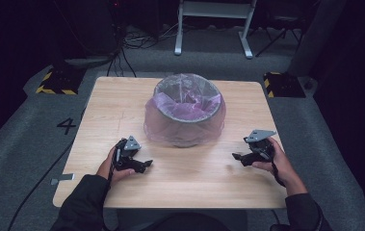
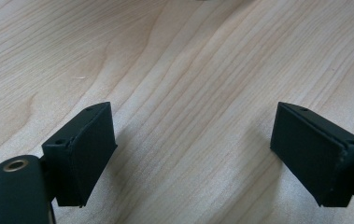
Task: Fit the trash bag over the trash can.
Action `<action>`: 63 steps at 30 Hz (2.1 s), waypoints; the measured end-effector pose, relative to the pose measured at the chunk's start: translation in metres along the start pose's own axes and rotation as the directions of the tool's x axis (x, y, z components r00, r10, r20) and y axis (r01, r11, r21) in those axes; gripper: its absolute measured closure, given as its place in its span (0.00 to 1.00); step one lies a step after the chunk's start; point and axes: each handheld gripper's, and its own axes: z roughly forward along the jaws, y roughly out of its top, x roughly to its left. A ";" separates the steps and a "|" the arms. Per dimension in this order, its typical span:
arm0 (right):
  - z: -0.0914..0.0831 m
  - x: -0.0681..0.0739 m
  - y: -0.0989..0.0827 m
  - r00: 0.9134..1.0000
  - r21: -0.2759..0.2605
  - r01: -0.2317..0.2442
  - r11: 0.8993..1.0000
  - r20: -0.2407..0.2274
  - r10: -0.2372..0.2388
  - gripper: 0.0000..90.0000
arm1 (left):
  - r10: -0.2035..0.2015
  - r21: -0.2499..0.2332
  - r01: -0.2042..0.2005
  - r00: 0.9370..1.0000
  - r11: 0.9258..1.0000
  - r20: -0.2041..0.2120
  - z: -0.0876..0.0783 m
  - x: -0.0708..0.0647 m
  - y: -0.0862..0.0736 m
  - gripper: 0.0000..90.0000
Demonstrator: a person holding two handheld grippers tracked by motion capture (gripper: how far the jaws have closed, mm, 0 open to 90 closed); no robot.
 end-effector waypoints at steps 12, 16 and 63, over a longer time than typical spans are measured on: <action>0.003 -0.004 -0.018 0.998 0.010 -0.057 0.998 -0.001 0.057 0.19 | 0.000 0.000 0.000 1.000 1.000 0.000 0.000 0.000 0.000 0.15; 0.003 -0.006 -0.025 0.996 0.009 -0.089 0.996 -0.001 0.089 0.19 | 0.002 -0.001 -0.002 1.000 1.000 0.000 0.000 0.000 0.000 0.15; -0.004 -0.016 -0.064 0.967 -0.054 -0.241 0.969 0.069 0.245 0.17 | 0.003 -0.001 -0.003 1.000 1.000 0.006 0.001 0.001 0.001 0.15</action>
